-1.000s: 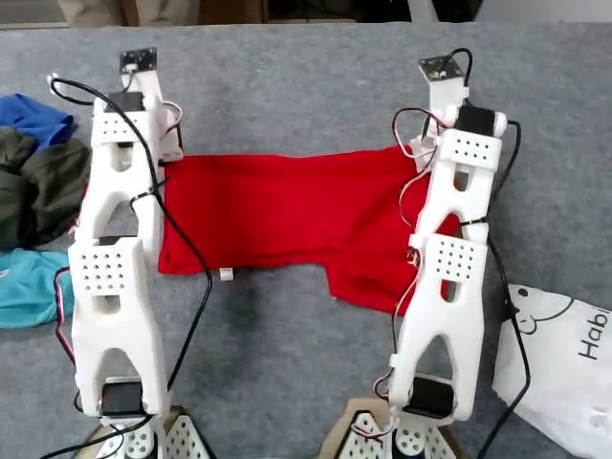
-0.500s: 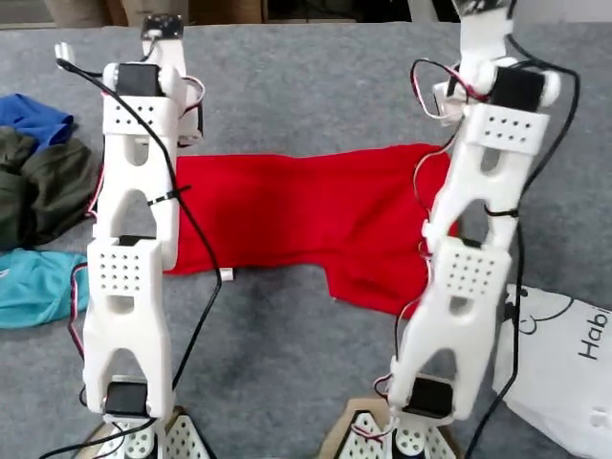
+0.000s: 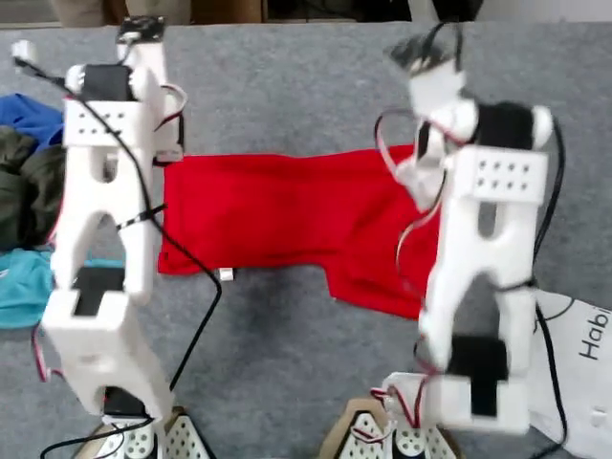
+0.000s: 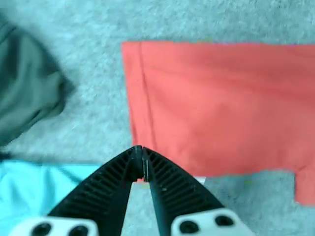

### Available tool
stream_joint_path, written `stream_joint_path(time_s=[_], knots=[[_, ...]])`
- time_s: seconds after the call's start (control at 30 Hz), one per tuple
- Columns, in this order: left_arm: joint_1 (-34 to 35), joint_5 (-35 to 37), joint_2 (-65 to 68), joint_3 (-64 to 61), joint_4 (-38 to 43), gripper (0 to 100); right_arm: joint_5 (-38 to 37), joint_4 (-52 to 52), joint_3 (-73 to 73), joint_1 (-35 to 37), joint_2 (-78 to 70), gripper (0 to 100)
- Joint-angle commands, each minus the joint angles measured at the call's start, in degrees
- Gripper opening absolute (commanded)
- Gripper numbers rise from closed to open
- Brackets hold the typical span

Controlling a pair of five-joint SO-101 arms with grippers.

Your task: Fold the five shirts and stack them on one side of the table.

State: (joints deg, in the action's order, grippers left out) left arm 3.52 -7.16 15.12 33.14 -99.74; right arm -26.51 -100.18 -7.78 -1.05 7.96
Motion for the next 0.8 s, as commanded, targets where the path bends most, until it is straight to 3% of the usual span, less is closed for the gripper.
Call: stream_joint_path(time_s=[0.0, 0.1, 0.23, 0.5, 0.57, 0.77], knots=[[3.87, -0.97, -10.95, -13.45, 5.45, 2, -3.43, 1.05, 12.44, 2.24, 9.01, 9.2], [6.68, -1.58, -19.30, -29.01, 13.63, 2, -4.92, 2.73, 20.18, 3.47, 12.79, 13.0], [7.47, -3.96, -33.01, -53.19, 25.76, 2, -5.45, 5.27, 28.44, 8.31, 16.13, 9.0], [7.74, -3.08, -50.24, -96.00, 57.41, 2, -5.10, 11.08, 37.93, 12.44, 17.36, 7.6], [9.14, -1.58, -51.12, -100.22, 61.45, 2, -5.01, 11.08, 39.69, 12.35, 16.75, 7.7], [11.25, -0.35, -50.77, -99.16, 62.51, 2, 0.79, 16.88, 43.56, 12.53, 13.85, 7.7]])
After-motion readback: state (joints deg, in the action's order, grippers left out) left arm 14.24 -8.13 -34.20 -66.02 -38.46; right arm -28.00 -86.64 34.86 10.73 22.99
